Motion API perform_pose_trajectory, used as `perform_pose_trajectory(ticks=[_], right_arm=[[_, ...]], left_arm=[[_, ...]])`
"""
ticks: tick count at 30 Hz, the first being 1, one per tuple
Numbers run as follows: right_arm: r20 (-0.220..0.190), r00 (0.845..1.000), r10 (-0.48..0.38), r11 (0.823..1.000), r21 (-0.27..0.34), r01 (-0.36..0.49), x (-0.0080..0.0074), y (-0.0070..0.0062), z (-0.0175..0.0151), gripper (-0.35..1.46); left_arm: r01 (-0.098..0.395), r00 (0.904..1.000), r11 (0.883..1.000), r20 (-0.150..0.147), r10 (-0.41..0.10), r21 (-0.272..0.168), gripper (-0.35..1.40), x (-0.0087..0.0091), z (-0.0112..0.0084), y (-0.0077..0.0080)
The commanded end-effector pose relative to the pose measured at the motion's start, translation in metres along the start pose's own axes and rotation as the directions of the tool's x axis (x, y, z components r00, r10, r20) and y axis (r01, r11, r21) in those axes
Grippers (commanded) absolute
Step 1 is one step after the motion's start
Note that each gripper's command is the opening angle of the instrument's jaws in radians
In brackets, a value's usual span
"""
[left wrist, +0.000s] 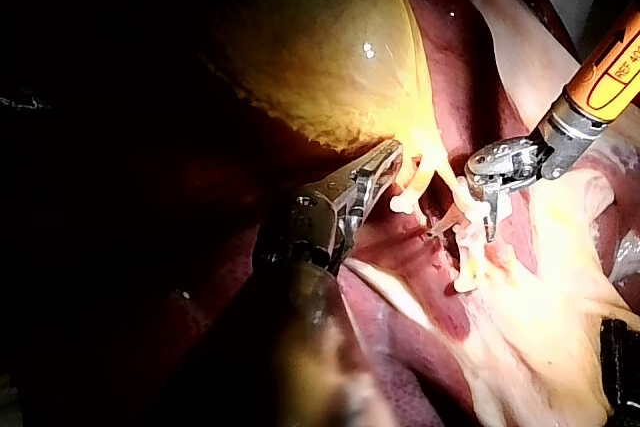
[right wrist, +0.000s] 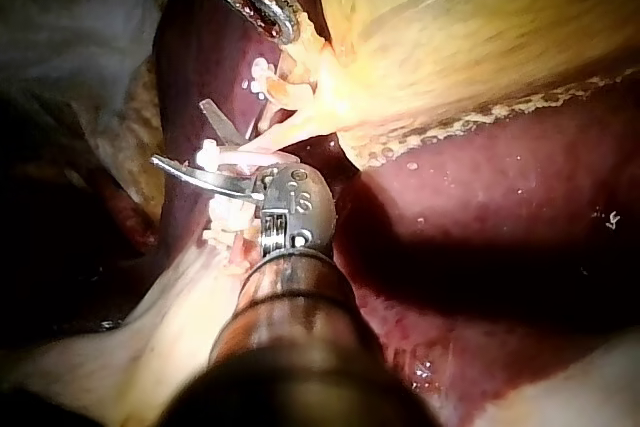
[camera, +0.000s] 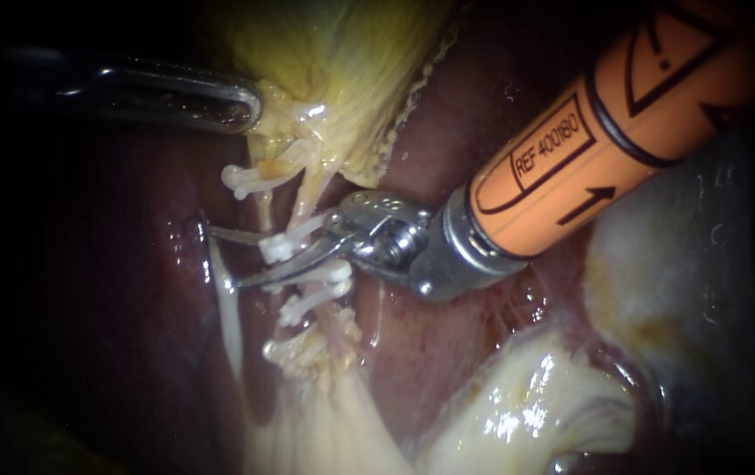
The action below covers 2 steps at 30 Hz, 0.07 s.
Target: Go to the cutting position right tube
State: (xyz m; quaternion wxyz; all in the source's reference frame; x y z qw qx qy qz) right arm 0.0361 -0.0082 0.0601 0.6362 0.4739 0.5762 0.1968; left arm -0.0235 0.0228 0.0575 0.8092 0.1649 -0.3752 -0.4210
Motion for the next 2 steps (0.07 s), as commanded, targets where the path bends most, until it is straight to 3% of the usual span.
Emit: perform_pose_trajectory(ticks=[1, 2], right_arm=[[0.011, 1.0, 0.0, 1.0, -0.007, 0.001, 0.0, 0.0001, -0.0003, 1.35], [0.021, 1.0, -0.001, 1.0, -0.013, 0.001, -0.0001, 0.0001, -0.0006, 1.35]], left_arm=[[0.006, 1.0, 1.0, 0.0, -0.006, 0.0, -0.35, 0.0, 0.0, 0.0], [0.006, 1.0, 1.0, 0.0, -0.006, 0.001, -0.35, 0.0, 0.0, 0.0001]])
